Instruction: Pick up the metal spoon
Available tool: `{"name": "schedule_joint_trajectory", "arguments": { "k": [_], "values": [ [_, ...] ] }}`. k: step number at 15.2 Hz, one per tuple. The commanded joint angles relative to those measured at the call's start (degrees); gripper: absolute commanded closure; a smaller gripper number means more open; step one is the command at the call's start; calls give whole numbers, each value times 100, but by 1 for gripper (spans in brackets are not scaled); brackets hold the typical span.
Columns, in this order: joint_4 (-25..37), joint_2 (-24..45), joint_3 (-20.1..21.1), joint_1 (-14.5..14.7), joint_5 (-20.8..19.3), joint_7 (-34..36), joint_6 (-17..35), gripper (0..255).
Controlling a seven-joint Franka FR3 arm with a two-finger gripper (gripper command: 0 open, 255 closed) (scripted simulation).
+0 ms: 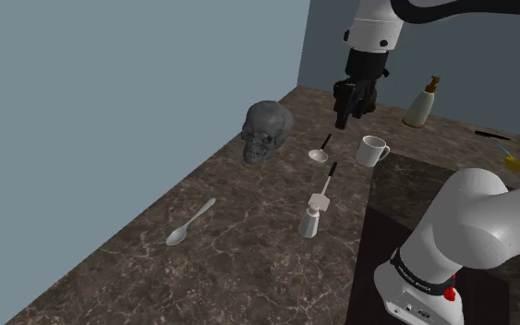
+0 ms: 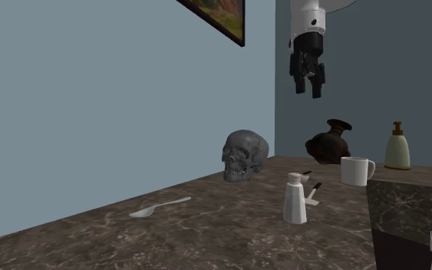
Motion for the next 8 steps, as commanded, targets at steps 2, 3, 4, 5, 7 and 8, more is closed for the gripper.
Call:
{"name": "schedule_joint_trajectory", "arguments": {
  "k": [2,3,4,5,7,8],
  "values": [
    [-69,71,86,46,59,68,170,0],
    [-131,149,172,93,115,136,342,0],
    [-186,235,258,139,170,203,515,0],
    [-234,329,346,184,222,268,688,0],
    [-307,539,519,275,318,399,1036,0],
    [-333,655,606,319,361,464,1210,0]
  ]
}}
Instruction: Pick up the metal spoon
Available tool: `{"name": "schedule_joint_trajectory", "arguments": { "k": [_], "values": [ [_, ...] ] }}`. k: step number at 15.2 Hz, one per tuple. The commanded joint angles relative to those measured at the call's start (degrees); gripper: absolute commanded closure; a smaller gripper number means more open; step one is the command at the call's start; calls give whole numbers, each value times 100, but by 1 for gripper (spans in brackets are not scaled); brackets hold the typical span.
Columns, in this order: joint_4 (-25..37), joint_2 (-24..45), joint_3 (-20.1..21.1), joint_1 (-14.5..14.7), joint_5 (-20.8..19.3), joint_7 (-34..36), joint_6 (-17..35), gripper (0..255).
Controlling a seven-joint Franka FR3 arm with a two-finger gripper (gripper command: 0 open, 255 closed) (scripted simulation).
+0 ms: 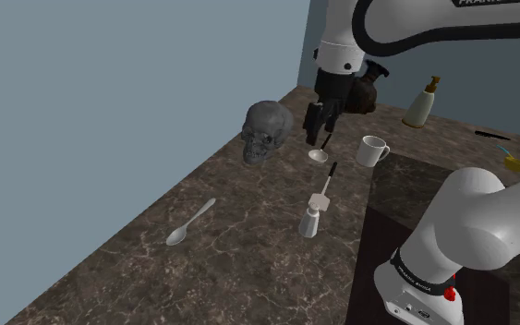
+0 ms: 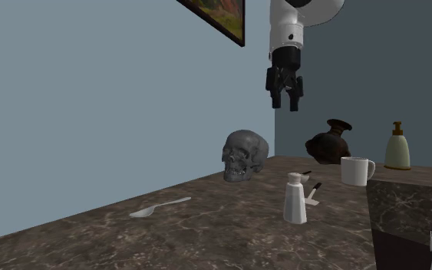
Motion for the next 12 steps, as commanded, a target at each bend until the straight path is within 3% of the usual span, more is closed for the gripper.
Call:
{"name": "schedule_joint_trajectory", "arguments": {
  "k": [1,12],
  "values": [
    [-86,201,213,109,115,177,363,0],
    [212,1945,1174,428,196,967,2157,0]
  ]
}}
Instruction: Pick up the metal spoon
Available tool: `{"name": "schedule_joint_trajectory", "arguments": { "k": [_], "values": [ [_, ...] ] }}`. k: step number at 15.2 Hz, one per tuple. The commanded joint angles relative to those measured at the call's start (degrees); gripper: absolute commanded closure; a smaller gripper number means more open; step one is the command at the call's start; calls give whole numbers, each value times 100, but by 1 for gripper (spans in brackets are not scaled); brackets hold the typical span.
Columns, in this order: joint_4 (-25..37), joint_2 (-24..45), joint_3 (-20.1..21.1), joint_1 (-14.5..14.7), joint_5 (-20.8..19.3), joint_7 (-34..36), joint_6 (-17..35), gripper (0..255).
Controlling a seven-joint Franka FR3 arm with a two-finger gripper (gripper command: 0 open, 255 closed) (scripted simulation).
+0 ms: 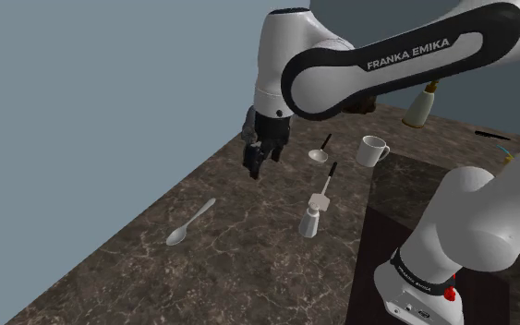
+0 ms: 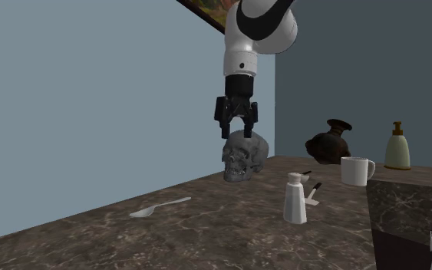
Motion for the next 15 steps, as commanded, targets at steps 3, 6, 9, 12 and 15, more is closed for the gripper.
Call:
{"name": "schedule_joint_trajectory", "arguments": {
  "k": [3,6,9,12,15],
  "values": [
    [284,758,354,70,-165,383,591,0],
    [583,1358,581,108,-415,708,949,0],
    [947,1985,766,167,-771,1082,1240,0],
    [1378,2631,883,276,-1209,1486,1452,0],
    [1876,3283,909,466,-1679,1882,1582,0]
  ]
}}
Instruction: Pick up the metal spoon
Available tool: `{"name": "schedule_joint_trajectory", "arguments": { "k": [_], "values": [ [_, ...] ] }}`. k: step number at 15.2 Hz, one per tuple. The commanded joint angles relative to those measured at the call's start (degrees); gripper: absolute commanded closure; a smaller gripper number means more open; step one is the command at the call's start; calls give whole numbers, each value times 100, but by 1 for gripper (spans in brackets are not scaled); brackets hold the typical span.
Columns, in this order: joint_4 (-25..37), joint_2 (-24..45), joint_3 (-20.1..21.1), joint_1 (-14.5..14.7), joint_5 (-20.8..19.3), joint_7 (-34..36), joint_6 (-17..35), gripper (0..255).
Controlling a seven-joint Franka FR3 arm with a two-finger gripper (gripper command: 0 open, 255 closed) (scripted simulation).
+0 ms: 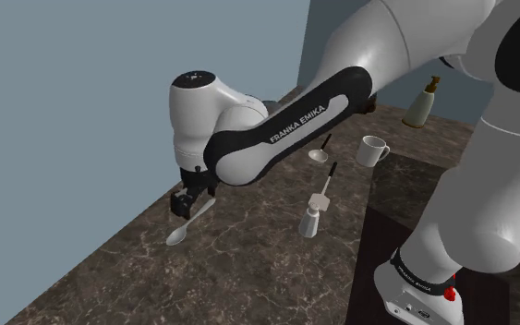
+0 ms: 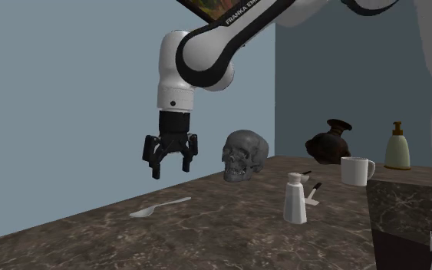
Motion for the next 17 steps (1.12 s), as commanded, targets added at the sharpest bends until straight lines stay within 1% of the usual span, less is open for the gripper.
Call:
{"name": "schedule_joint_trajectory", "arguments": {
  "k": [1,6,7,14,16,17],
  "values": [
    [370,483,6,151,-343,290,92,0],
    [1390,1560,-121,623,-1013,786,110,0],
    [1420,1587,-135,645,-1024,793,109,0],
    [1329,1944,-276,741,-1263,987,529,0],
    [1329,1944,-277,741,-1263,987,529,0],
    [1337,1946,-277,740,-1261,983,524,255]
  ]
}}
